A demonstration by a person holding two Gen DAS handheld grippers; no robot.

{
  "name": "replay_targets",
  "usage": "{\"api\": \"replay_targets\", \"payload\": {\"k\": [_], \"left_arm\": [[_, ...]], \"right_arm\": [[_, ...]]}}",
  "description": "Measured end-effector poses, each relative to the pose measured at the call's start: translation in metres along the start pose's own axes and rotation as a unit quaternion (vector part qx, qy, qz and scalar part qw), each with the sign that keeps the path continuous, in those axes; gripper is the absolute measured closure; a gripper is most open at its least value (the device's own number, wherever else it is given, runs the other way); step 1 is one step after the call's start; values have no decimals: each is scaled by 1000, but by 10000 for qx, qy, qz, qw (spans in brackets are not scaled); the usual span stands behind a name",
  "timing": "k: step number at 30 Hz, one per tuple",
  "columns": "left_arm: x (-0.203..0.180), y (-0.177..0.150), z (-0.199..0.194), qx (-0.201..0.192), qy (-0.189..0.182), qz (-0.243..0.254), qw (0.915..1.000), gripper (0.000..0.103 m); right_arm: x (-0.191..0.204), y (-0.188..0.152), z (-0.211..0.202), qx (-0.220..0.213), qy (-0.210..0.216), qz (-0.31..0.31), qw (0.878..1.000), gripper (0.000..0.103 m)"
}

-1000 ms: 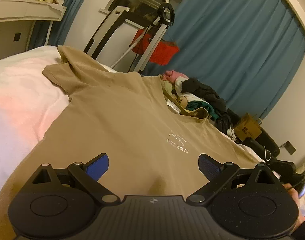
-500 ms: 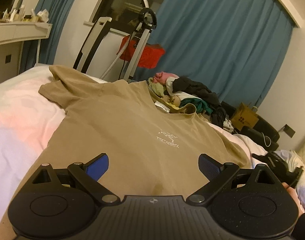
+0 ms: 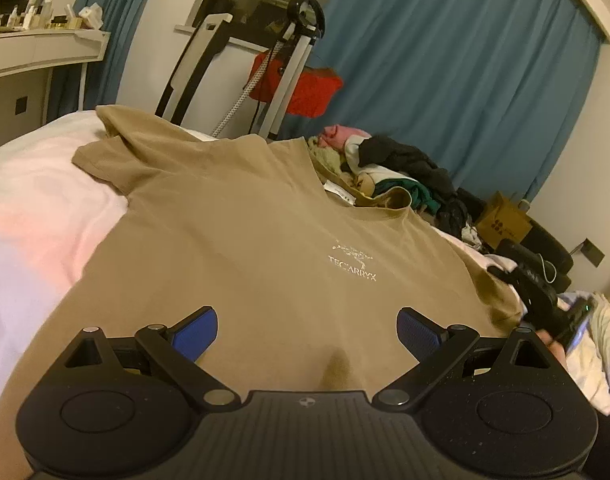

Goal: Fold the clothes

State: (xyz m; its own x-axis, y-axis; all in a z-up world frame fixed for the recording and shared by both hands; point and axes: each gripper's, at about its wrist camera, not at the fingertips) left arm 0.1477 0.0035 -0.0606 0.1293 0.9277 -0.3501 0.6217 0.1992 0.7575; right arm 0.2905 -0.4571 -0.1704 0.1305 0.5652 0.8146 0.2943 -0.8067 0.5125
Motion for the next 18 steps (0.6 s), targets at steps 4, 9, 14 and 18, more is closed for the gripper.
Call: {"api": "replay_targets", "payload": {"k": [4, 9, 14, 18], "left_arm": [[-3, 0, 14, 37, -2, 94, 9999, 5], [-10, -1, 26, 87, -16, 296, 9995, 5], [-13, 5, 12, -152, -65, 441, 9989, 6], [-8, 13, -11, -399, -103, 350, 9985, 6]], "right_arm": [[1, 16, 16, 103, -164, 211, 9996, 51], [21, 27, 13, 101, -695, -160, 9974, 94], [70, 42, -8, -515, -1243, -1091, 9849, 95], [129, 36, -20, -848, -1664, -2124, 9592, 95]]}}
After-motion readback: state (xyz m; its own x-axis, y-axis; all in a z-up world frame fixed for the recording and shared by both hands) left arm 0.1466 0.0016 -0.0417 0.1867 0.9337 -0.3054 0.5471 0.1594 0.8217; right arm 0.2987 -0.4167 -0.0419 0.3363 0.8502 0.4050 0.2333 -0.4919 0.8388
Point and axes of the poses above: each gripper's, at about its wrist camera, not at the fingertips, and z roughly the way its jaws point, x to its left, y to its top, and after that the axes turned 4 degrees about x, right-handed
